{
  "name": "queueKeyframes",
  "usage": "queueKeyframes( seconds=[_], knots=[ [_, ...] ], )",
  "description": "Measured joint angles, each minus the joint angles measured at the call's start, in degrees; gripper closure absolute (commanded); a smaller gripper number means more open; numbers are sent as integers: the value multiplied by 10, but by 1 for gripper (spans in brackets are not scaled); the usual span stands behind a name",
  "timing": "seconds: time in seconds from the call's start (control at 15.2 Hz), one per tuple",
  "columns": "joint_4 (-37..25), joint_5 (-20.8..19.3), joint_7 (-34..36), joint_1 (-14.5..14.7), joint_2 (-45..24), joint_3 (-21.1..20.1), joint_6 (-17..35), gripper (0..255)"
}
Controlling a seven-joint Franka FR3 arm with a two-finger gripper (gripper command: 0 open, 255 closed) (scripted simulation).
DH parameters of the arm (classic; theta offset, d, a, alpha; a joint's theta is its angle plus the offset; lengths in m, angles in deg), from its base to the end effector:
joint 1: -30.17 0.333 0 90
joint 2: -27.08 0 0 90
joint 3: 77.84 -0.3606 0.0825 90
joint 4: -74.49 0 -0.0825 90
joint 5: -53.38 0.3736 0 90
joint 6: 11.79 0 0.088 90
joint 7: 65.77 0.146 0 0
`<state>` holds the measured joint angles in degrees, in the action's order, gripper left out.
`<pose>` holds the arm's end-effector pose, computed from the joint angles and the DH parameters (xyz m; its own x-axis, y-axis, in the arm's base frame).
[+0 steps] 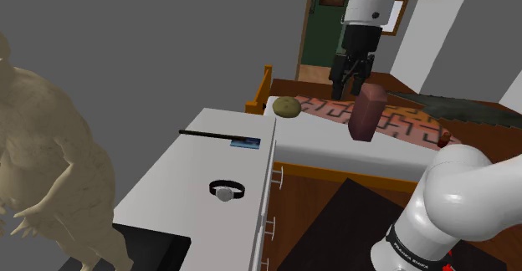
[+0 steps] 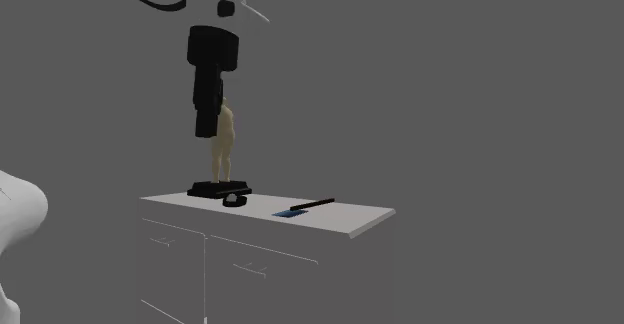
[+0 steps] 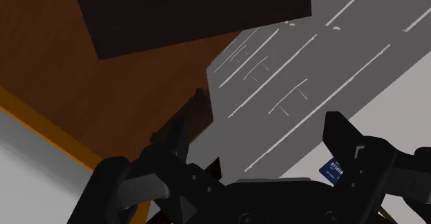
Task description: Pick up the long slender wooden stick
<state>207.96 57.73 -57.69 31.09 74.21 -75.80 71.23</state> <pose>0.2389 0.0030 0.5947 0.9880 -0.1373 -0.0713 -0.1436 -0.9853 -0.0926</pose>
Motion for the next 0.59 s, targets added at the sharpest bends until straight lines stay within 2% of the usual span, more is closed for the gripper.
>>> queueKeyframes(
  seconds=[0.2, 0.59],
  knots=[
    [-9, 0, -9, 8, -28, -4, 16, 0],
    [-73, -4, -55, 39, -158, -20, 66, 0]
  ],
)
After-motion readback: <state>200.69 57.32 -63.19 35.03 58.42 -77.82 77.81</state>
